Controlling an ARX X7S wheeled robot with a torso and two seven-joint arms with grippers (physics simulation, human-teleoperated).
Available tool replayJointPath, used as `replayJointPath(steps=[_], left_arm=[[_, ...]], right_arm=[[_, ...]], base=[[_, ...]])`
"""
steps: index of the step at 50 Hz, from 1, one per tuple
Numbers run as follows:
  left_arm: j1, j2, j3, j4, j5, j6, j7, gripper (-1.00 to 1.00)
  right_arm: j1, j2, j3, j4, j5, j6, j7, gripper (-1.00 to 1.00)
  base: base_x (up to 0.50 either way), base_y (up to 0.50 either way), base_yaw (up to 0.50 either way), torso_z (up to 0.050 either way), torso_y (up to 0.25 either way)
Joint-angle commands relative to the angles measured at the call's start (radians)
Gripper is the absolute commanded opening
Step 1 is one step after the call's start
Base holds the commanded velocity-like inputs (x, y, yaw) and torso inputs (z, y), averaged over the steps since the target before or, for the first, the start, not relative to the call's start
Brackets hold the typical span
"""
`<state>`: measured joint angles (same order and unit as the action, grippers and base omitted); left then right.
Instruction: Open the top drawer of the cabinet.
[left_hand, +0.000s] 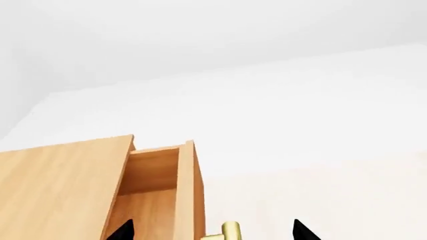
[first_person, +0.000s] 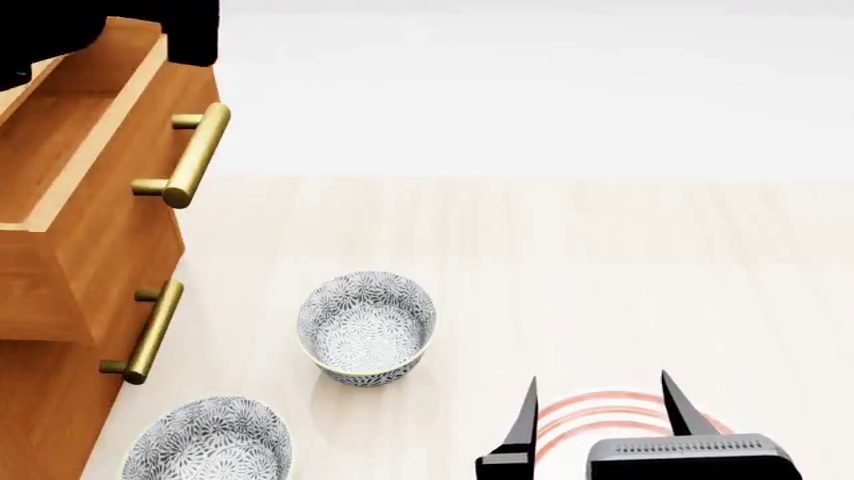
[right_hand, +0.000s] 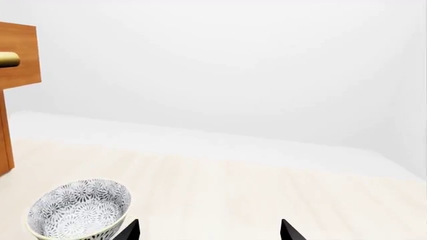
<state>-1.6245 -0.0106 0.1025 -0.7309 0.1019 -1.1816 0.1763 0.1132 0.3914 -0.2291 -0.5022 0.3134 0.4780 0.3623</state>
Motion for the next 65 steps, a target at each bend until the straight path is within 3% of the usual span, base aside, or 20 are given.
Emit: replayJointPath(steps=[1, 24, 65], left_arm=[[-0.035, -0.006, -0.069, -0.147, -0.109, 0.034, -0.098, 1.0], [-0.126, -0.055, -0.106, -0.572, -0.154, 0.282, -0.14, 1.0], [-0.045, -0.048, -0.154, -0.576, -0.153, 0.254, -0.055, 1.0]], right_arm=[[-0.003, 0.003, 0.002, -0.009, 0.005, 0.003, 0.005, 1.0], [0.007, -0.001, -0.013, 0.015, 0.001, -0.008, 0.007, 1.0], [0.001, 0.0, -0.019, 0.04, 0.007, -0.034, 0.009, 1.0]], base=[[0.0, 0.0, 0.0, 0.0, 0.0], [0.0, 0.0, 0.0, 0.0, 0.0], [0.0, 0.0, 0.0, 0.0, 0.0]])
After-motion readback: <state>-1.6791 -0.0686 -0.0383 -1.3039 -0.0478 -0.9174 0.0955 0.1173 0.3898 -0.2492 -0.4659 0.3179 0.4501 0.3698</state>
